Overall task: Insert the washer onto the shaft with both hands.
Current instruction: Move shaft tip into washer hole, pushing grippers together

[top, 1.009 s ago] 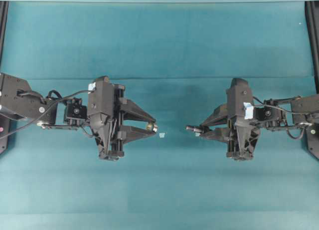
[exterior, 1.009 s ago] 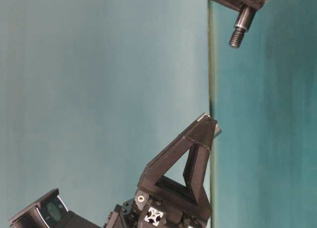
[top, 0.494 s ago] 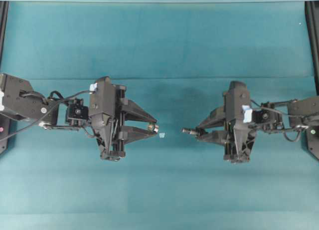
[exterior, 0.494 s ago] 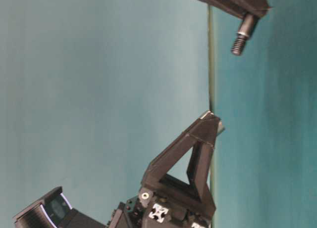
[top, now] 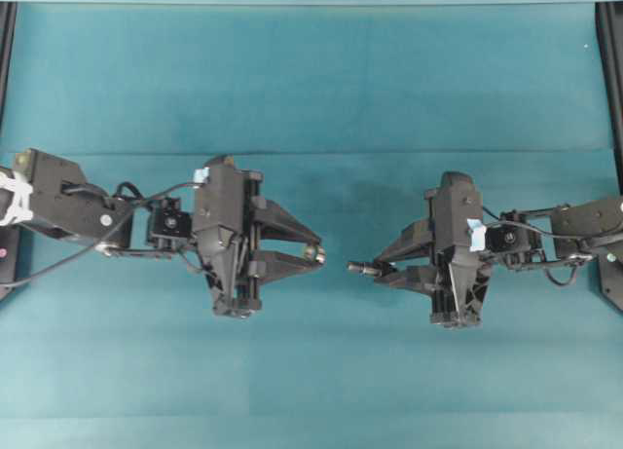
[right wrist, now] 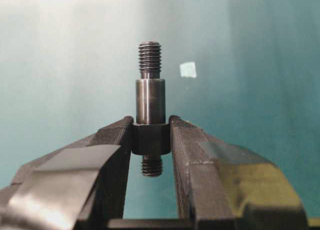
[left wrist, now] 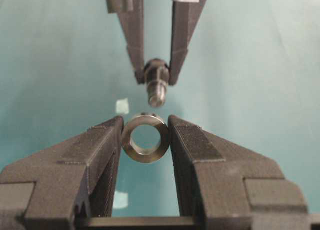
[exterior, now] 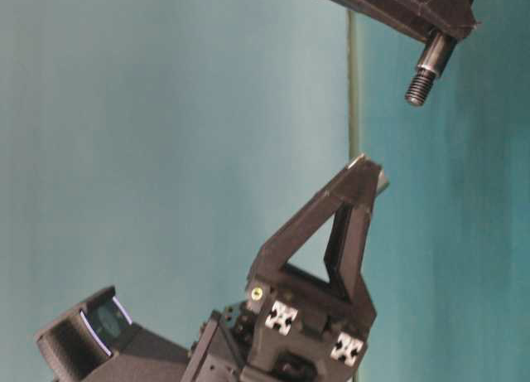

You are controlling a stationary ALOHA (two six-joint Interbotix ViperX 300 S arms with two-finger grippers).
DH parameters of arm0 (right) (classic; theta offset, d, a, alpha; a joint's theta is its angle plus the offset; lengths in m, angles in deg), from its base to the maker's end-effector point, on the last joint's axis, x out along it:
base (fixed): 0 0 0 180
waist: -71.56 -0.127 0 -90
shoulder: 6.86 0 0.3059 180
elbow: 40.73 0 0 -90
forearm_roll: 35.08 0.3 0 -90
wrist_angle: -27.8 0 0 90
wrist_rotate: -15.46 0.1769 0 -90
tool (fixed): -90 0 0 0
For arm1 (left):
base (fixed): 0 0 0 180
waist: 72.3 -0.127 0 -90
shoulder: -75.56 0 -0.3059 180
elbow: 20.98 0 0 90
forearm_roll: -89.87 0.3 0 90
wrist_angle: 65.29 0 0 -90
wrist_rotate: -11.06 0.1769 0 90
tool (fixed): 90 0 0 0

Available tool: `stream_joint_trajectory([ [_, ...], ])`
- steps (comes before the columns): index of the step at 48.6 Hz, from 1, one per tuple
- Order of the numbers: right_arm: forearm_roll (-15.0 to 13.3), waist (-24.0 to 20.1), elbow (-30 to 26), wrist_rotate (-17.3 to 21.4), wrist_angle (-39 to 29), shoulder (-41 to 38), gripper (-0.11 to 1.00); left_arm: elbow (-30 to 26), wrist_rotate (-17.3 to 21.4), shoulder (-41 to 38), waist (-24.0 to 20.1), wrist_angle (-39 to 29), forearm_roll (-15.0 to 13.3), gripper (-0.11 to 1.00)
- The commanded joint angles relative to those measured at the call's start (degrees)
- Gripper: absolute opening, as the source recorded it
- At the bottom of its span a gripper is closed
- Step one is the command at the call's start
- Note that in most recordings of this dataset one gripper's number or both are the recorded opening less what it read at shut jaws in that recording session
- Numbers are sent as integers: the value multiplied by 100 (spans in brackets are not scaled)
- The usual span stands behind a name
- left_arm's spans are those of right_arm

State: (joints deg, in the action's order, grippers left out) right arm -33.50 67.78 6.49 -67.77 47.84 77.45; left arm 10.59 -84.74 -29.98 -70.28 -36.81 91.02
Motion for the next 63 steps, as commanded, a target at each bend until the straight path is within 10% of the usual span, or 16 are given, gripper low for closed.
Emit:
stream_joint_trajectory([
  [1,26,-18,-88,62,105,26,0,-141,-9,0,44,70,-9,36],
  [63,35,-18,-211,62,598,-114,0,-536,-9,-413,88,70,-9,36],
])
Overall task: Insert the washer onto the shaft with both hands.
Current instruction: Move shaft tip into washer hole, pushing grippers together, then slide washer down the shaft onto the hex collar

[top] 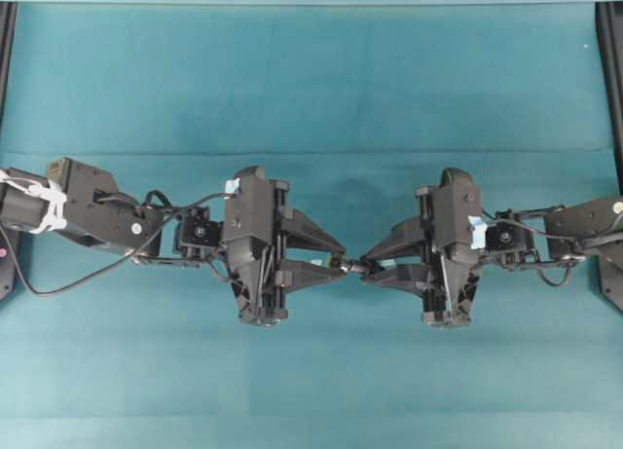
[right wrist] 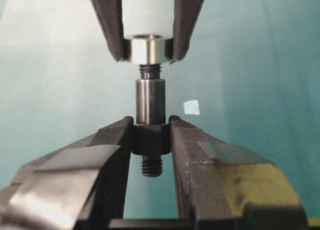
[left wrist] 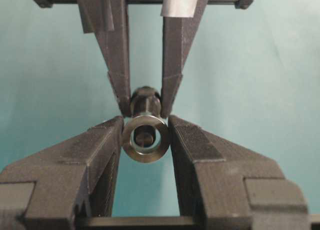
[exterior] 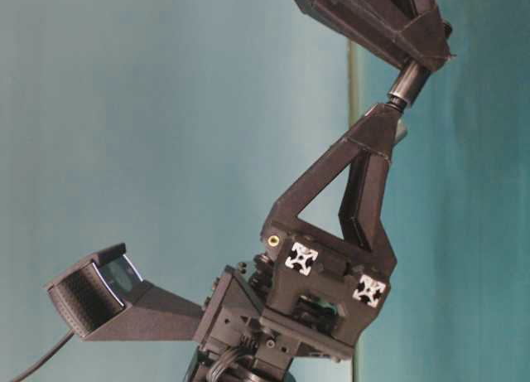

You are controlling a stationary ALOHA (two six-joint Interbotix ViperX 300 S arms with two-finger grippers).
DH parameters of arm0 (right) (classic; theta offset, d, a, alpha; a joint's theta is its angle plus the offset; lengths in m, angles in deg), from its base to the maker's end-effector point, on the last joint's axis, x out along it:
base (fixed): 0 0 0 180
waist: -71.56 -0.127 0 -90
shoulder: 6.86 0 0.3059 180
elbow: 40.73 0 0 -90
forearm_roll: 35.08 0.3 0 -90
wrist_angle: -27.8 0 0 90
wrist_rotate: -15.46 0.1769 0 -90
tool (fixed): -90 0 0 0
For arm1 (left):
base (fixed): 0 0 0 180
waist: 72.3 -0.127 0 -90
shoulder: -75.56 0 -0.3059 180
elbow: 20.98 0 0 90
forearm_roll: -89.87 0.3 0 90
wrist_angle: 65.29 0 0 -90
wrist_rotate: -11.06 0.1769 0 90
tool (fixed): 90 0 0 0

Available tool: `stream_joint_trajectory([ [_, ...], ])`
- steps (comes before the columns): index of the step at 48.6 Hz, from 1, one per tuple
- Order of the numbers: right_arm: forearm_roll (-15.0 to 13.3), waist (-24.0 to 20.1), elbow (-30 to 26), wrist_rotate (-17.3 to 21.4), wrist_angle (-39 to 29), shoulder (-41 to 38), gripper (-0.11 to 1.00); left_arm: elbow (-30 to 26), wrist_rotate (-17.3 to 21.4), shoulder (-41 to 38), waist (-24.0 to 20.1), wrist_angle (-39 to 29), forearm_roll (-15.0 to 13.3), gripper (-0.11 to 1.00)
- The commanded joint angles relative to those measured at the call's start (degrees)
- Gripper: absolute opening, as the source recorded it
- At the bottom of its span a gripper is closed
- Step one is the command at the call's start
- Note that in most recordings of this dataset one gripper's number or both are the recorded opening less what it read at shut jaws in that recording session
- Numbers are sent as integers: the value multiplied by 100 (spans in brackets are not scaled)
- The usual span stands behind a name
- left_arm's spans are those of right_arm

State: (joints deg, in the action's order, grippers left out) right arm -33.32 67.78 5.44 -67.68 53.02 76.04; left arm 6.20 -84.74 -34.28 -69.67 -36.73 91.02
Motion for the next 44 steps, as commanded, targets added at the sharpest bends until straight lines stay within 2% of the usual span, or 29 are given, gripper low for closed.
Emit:
stream_joint_trajectory([
  [1,9,-18,-114,53,88,26,0,-105,-9,9,26,62,0,36],
  [44,62,35,-158,53,387,-62,0,-193,-18,-132,18,53,0,36],
])
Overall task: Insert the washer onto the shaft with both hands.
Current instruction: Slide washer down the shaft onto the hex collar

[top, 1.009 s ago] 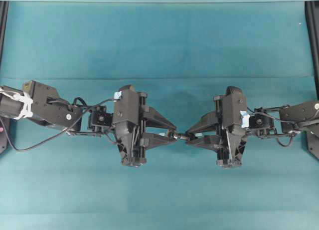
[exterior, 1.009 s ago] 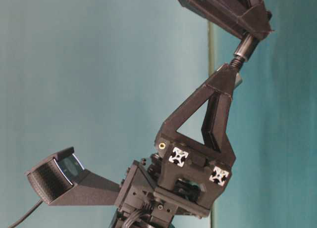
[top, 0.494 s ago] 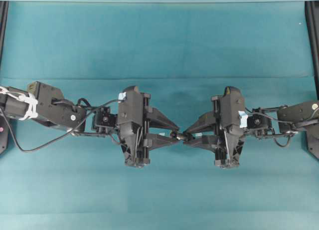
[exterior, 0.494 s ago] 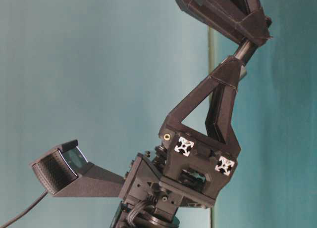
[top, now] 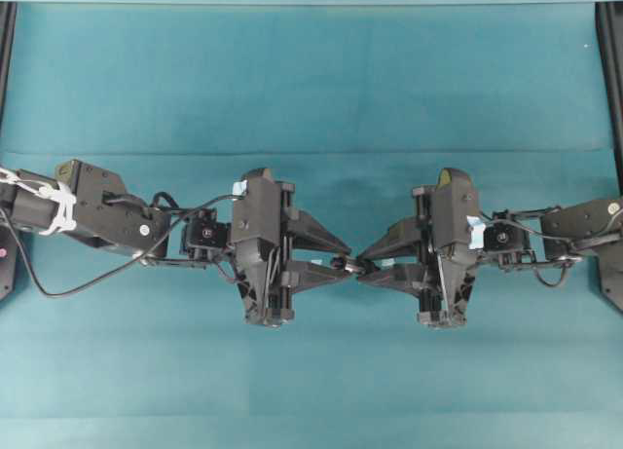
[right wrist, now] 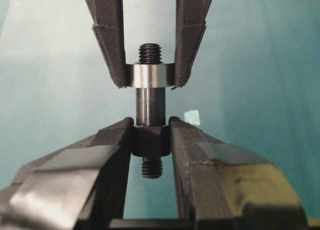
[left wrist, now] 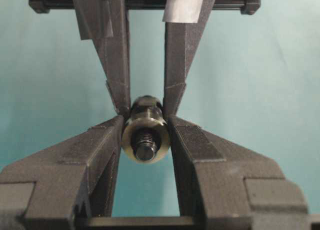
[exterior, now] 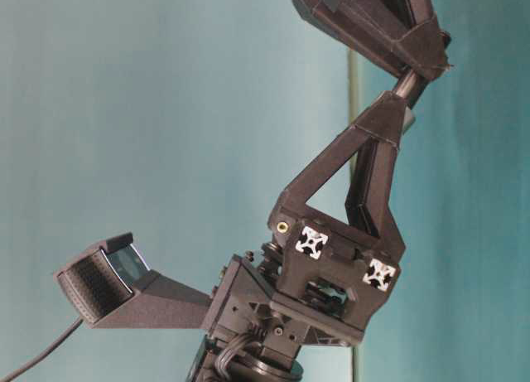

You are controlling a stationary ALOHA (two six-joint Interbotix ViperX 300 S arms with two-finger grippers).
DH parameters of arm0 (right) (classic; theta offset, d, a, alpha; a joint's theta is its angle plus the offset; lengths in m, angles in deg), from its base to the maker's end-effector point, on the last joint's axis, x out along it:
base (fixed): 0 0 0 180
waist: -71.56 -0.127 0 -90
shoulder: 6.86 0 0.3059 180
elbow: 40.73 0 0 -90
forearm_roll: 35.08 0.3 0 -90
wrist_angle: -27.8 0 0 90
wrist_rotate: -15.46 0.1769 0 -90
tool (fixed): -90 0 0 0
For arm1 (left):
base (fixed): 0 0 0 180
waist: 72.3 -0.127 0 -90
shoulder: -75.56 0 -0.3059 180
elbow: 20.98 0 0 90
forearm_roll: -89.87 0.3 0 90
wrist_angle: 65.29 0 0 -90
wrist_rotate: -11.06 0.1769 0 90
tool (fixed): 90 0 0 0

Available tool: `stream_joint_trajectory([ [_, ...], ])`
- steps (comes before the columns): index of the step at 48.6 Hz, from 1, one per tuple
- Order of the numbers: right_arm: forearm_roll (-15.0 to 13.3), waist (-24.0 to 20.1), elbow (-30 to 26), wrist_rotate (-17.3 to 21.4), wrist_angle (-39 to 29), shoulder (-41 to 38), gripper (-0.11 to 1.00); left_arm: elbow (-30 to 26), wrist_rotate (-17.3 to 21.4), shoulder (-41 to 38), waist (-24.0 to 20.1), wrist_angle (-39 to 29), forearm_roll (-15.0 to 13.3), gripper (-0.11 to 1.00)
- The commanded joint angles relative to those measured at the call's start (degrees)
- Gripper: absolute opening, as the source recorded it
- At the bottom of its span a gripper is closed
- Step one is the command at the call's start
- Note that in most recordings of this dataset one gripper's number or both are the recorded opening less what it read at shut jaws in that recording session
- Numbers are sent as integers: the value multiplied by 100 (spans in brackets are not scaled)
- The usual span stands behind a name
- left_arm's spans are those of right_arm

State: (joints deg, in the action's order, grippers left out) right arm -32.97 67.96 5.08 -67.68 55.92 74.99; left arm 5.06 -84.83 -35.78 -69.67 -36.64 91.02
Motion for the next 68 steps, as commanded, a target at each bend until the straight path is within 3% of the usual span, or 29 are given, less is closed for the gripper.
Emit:
stream_joint_trajectory([
  [1,26,18,-123,53,97,44,0,-79,-9,18,26,53,0,36],
  [61,26,0,-167,53,18,-88,0,-396,0,-97,-44,-229,0,37],
  [63,26,9,-149,53,18,-79,0,-413,0,-97,-44,-229,0,41],
  [68,26,9,-149,53,18,-88,0,-439,0,-88,-44,-229,0,67],
])
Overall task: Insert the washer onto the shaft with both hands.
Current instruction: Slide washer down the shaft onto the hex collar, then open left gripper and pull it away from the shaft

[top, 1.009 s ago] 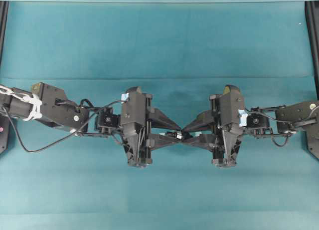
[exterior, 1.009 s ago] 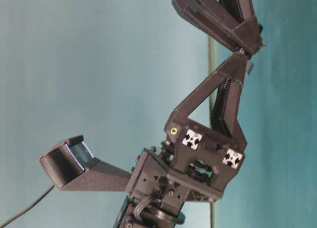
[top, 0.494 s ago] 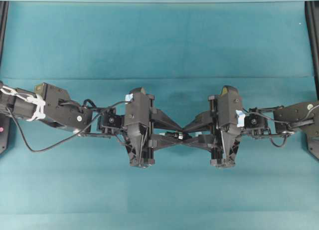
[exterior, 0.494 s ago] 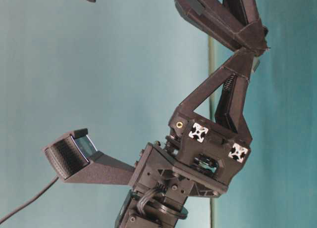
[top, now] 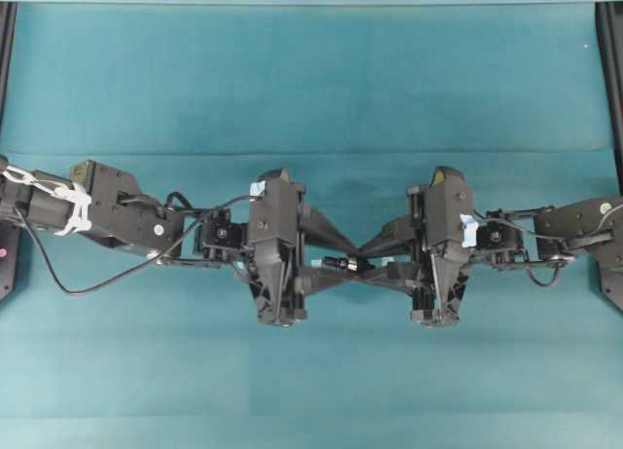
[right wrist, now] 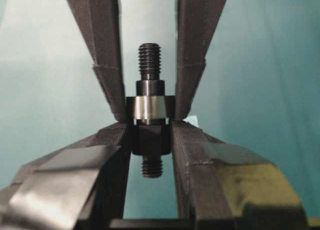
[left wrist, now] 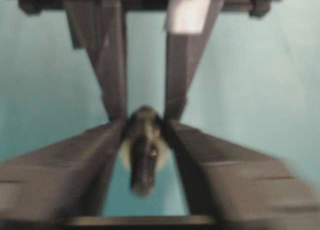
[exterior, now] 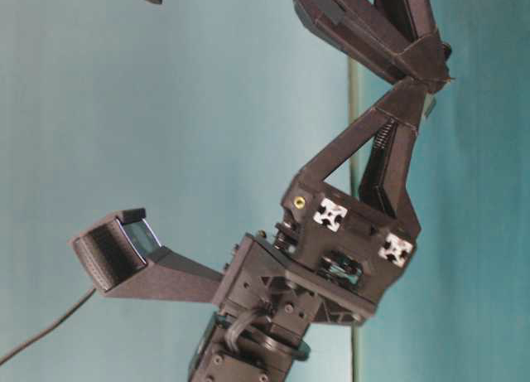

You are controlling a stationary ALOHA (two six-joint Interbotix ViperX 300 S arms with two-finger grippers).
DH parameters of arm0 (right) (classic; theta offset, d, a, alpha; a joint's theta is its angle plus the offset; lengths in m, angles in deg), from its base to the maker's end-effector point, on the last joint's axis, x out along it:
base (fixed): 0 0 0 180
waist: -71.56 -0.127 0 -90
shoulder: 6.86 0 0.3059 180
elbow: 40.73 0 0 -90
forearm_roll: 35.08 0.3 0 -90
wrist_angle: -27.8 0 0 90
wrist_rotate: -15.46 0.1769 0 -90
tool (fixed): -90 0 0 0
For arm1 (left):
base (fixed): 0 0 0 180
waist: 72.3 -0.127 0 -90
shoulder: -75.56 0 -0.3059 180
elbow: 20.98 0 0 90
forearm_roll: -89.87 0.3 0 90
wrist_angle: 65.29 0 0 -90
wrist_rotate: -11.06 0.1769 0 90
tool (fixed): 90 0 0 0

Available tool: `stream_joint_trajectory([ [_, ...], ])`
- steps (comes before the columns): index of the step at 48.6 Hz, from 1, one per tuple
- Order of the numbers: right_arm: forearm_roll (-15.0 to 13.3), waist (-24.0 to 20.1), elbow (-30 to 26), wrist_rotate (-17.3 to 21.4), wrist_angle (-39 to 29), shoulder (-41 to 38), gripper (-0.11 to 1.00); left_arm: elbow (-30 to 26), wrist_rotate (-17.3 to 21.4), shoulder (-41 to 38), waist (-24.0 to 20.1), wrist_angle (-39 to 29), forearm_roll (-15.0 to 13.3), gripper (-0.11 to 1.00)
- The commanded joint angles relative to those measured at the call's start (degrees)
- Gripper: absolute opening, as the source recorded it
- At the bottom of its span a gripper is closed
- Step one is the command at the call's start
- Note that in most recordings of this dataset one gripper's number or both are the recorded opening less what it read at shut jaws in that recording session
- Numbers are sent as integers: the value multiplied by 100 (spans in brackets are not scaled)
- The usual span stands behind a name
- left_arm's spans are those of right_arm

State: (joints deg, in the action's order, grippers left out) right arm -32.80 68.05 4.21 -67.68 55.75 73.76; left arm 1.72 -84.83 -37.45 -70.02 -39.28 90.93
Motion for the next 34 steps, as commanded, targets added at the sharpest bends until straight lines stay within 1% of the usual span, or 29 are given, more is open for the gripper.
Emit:
stream_joint_trajectory([
  [1,9,0,-62,53,35,44,0,-105,0,79,-9,26,9,72],
  [4,9,-9,-53,53,35,44,0,-105,9,79,-9,26,9,82],
  [7,9,-9,-53,53,35,44,0,-105,9,79,-9,26,9,87],
  [14,9,0,-53,53,35,35,0,-105,0,88,0,26,9,84],
  [21,9,0,-44,53,35,35,0,-97,0,167,18,-26,9,84],
  [34,9,0,-35,53,35,44,0,-53,9,369,44,-501,9,84],
])
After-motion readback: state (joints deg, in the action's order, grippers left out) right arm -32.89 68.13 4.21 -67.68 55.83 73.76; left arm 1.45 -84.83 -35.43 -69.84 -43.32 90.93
